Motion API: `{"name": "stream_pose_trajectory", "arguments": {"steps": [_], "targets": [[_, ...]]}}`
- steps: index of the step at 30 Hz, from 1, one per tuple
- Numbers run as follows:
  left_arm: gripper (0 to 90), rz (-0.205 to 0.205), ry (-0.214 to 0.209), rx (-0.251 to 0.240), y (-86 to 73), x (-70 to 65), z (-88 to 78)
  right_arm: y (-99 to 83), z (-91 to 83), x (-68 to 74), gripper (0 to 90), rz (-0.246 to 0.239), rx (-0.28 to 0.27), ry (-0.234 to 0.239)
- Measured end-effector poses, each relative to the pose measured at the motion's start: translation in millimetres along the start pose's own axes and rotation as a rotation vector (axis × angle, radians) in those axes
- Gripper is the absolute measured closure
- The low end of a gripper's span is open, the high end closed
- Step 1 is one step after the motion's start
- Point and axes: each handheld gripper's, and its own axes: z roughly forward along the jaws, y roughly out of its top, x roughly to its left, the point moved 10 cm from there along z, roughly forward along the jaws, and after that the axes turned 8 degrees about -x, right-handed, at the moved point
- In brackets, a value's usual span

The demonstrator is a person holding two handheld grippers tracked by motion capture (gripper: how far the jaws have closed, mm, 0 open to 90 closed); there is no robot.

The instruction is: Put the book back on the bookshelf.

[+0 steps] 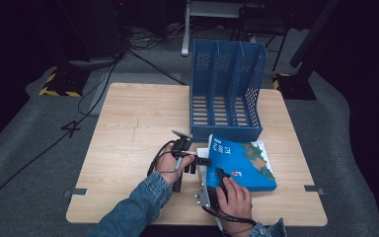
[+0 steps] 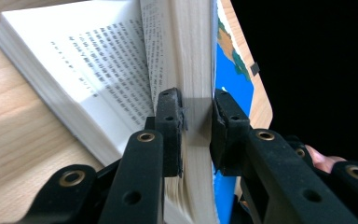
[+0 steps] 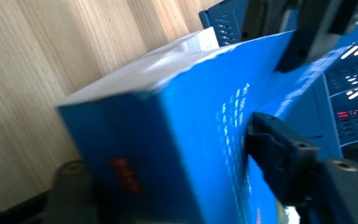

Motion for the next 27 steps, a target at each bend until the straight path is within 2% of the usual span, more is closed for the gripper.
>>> {"name": "stream_pose_trajectory", "arguments": {"steps": [4, 5, 6, 7, 8, 10, 11, 12, 14, 17, 19, 22, 27], "targets": [[69.7, 0.007, 0.002, -0.013, 5.9, 1.2, -6.9, 1.2, -4.6, -12.2, 53.0, -0.027, -0.007, -0.019], [70.3, 0.008, -0.018, -0.024, 8.8, 0.2, -11.0, 1.3, -4.9, -15.2, 55.8, -0.019, -0.015, -0.017], [70.6, -0.021, -0.089, -0.044, 13.0, -5.7, -15.7, 1.1, -5.5, -18.9, 58.9, -0.007, -0.025, -0.012], [67.1, -0.063, -0.16, -0.06, 17.3, -13.1, -20.9, 0.3, -5.1, -19.2, 59.2, 0.016, -0.024, 0.03], [64.9, -0.051, -0.176, -0.084, 21.5, -15.6, -25.3, -0.2, -4.0, -18.9, 59.3, 0.022, -0.03, 0.048], [63.7, 0.003, -0.137, -0.121, 27.3, -12.8, -32.8, -0.2, -3.8, -18.9, 59.6, 0.014, -0.04, 0.049], [63.7, 0.015, -0.13, -0.143, 31.1, -10.3, -37.6, 0.0, -4.0, -20.2, 59.8, 0.011, -0.046, 0.053], [62.1, 0.016, -0.119, -0.164, 34.3, -7.1, -41.3, 0.1, -4.7, -22.7, 60.0, 0.025, -0.056, 0.06], [60.8, 0.037, -0.065, -0.2, 39.4, 5.5, -48.4, 0.3, -6.9, -29.7, 60.4, 0.05, -0.078, 0.065], [60.1, 0.052, -0.005, -0.221, 42.0, 22.4, -55.2, -0.8, -11.9, -43.0, 60.8, 0.093, -0.116, 0.075], [60.2, 0.044, 0.023, -0.232, 43.8, 34.9, -60.7, -1.2, -15.3, -51.3, 60.9, 0.135, -0.141, 0.074], [61.6, -0.001, 0.022, -0.236, 44.7, 48.5, -64.8, -2.8, -19.2, -61.9, 61.0, 0.191, -0.169, 0.088], [62.4, -0.036, 0.061, -0.242, 44.1, 67.9, -67.4, -5.3, -27.9, -78.3, 61.0, 0.284, -0.211, 0.109]]}}
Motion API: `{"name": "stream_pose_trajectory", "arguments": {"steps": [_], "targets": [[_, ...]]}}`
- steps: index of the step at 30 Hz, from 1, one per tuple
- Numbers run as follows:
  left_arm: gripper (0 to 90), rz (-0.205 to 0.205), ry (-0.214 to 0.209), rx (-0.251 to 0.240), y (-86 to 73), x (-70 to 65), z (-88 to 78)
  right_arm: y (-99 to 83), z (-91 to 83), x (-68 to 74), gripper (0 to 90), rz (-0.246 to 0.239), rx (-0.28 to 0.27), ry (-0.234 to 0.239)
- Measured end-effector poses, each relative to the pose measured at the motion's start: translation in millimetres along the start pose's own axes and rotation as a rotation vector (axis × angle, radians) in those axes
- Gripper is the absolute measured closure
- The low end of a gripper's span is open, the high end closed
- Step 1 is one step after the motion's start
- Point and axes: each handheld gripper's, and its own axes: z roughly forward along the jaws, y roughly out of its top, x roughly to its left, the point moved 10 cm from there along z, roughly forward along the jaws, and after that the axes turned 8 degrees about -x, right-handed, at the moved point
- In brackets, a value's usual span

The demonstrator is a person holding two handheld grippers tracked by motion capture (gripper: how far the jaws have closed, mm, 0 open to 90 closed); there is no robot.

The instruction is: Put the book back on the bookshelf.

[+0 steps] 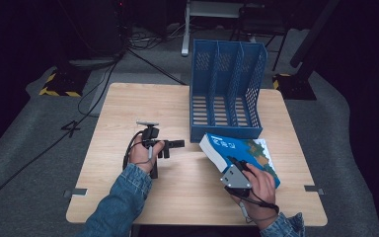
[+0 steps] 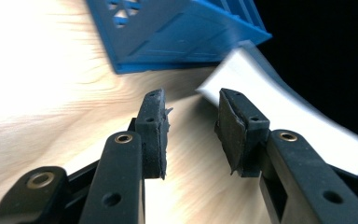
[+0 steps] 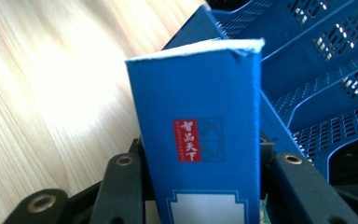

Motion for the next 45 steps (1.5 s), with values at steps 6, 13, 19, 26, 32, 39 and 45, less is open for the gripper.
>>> {"name": "stream_pose_trajectory", "arguments": {"steps": [6, 13, 19, 26, 32, 39, 45], "targets": [[62.3, -0.04, 0.034, -0.015, 4.5, 19.3, -5.2, 7.4, -16.7, -25.1, 61.3, 0.165, -0.094, -0.007], [62.2, -0.063, 0.072, -0.021, 5.5, 36.5, -5.9, 10.9, -37.7, -51.2, 61.6, 0.357, -0.202, 0.019], [61.9, -0.077, 0.075, -0.026, 6.1, 40.9, -5.3, 6.5, -52.0, -71.9, 61.6, 0.516, -0.283, 0.067], [61.3, -0.08, 0.098, -0.027, 7.1, 48.8, -7.3, 3.1, -66.4, -90.2, 61.9, 0.637, -0.342, 0.106], [60.9, -0.082, 0.131, -0.031, 7.0, 60.8, -12.0, 5.2, -74.9, -101.3, 62.1, 0.687, -0.367, 0.118], [60.5, -0.087, 0.181, -0.027, 4.5, 75.7, -18.3, 11.7, -83.3, -117.0, 62.2, 0.721, -0.399, 0.115], [59.1, -0.029, 0.277, -0.01, 2.0, 89.7, -27.0, 26.2, -84.7, -122.2, 62.2, 0.709, -0.411, 0.122]]}}
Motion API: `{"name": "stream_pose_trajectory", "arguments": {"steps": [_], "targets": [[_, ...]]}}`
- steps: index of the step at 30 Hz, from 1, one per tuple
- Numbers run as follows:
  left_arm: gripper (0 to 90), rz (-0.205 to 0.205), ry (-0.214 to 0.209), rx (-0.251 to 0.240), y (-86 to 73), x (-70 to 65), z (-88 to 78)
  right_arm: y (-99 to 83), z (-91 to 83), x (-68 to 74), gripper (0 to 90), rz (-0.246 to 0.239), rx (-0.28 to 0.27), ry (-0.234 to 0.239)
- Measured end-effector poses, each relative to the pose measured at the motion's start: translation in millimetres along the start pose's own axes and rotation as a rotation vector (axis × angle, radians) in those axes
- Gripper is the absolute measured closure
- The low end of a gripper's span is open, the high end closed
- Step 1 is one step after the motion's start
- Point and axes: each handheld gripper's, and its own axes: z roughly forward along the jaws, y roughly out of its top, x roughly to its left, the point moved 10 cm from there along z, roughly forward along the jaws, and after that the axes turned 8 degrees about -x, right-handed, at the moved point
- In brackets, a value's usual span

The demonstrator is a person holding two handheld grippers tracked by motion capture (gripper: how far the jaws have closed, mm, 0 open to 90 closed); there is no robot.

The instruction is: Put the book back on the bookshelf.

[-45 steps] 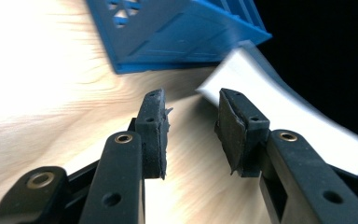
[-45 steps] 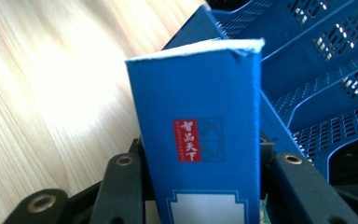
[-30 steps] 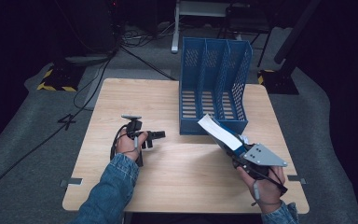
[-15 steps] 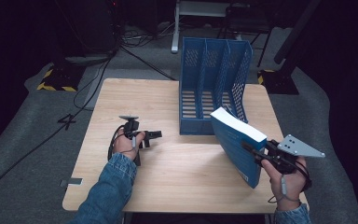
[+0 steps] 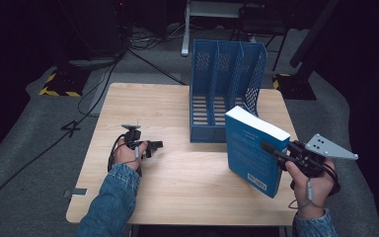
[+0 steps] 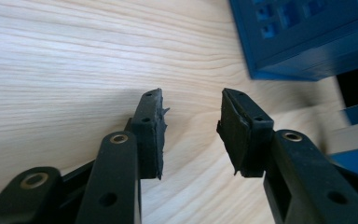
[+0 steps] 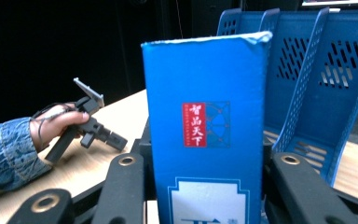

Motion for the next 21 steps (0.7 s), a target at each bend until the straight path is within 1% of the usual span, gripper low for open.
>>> {"name": "stream_pose_trajectory", "arguments": {"steps": [1, 3, 5, 9, 10, 15, 16, 18, 19, 20, 21], "targets": [[58.8, 0.028, 0.016, 0.002, -0.2, 3.5, -1.1, 3.5, 2.0, 0.9, 62.2, 0.001, 0.001, 0.005], [58.6, 0.046, 0.043, -0.008, 1.3, 8.2, -5.2, 9.2, 5.0, 1.2, 62.2, 0.004, -0.006, 0.009], [58.5, 0.08, 0.082, -0.014, 3.1, 14.9, -10.9, 16.4, 8.5, 2.3, 62.3, 0.002, -0.014, 0.014], [57.2, 0.14, 0.122, -0.042, 5.4, 26.4, -20.0, 32.1, 17.2, 5.0, 62.3, -0.012, -0.036, 0.029], [56.7, 0.148, 0.128, -0.05, 5.9, 28.3, -21.4, 35.7, 19.4, 6.0, 62.3, -0.014, -0.039, 0.035], [55.8, 0.219, 0.213, -0.074, 7.7, 43.5, -34.2, 50.6, 32.8, 10.0, 62.3, -0.023, -0.062, 0.064], [55.5, 0.242, 0.236, -0.082, 8.6, 47.0, -36.5, 52.6, 35.3, 10.3, 62.4, -0.022, -0.065, 0.066], [54.5, 0.306, 0.292, -0.103, 11.2, 55.5, -40.6, 58.2, 42.1, 11.2, 62.4, -0.023, -0.076, 0.073], [54.4, 0.329, 0.314, -0.102, 11.6, 59.1, -43.1, 61.1, 45.9, 11.7, 62.3, -0.022, -0.085, 0.077], [54.4, 0.353, 0.327, -0.101, 12.2, 62.3, -45.3, 63.6, 49.7, 12.0, 62.4, -0.026, -0.085, 0.079], [54.0, 0.368, 0.339, -0.108, 13.2, 64.4, -45.9, 67.0, 54.7, 12.5, 62.4, -0.029, -0.092, 0.081]]}}
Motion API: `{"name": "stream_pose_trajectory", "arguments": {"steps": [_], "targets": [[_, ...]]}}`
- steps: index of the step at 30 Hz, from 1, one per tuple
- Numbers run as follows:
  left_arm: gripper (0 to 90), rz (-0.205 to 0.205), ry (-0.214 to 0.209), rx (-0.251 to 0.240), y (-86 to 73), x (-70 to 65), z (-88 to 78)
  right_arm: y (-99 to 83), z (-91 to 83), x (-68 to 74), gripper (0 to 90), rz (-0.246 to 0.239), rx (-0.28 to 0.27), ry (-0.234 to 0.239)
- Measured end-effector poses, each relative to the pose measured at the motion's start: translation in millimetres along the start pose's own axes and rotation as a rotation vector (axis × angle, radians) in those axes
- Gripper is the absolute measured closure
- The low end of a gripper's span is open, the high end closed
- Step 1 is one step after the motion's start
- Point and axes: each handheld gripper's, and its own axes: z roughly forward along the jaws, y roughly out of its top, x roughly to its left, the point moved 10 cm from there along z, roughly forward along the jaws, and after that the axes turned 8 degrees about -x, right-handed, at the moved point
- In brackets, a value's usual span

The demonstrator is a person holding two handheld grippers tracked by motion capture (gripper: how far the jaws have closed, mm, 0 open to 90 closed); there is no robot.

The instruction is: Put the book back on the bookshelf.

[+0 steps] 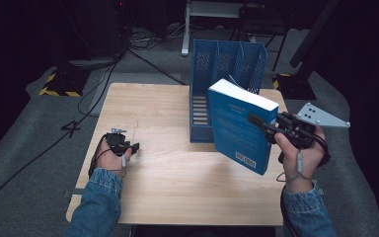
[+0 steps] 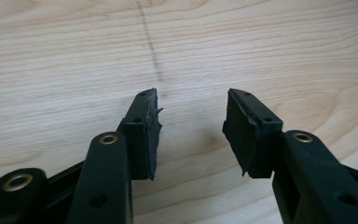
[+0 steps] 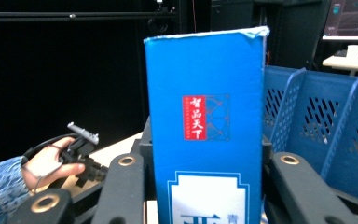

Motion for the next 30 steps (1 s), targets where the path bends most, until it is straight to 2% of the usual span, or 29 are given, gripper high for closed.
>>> {"name": "stream_pose_trajectory", "arguments": {"steps": [4, 8, 12, 22, 30], "targets": [[45.5, 0.099, 0.035, -0.035, 1.2, 10.1, 4.4, 8.5, 16.6, -1.9, 62.4, -0.011, 0.001, -0.005], [36.7, 0.156, 0.037, -0.063, 3.0, 10.8, 11.1, 15.3, 31.3, -7.5, 62.4, -0.018, 0.0, -0.024], [32.6, 0.163, 0.034, -0.059, 3.9, 10.5, 12.9, 22.7, 46.5, -14.5, 62.3, -0.024, -0.008, -0.044], [32.1, 0.162, 0.033, -0.058, 4.1, 10.2, 13.3, 31.8, 81.9, -34.2, 62.4, -0.025, 0.004, -0.078], [30.9, 0.162, 0.036, -0.056, 4.8, 10.3, 14.2, 39.5, 111.4, -48.3, 62.3, 0.0, -0.017, -0.097]]}}
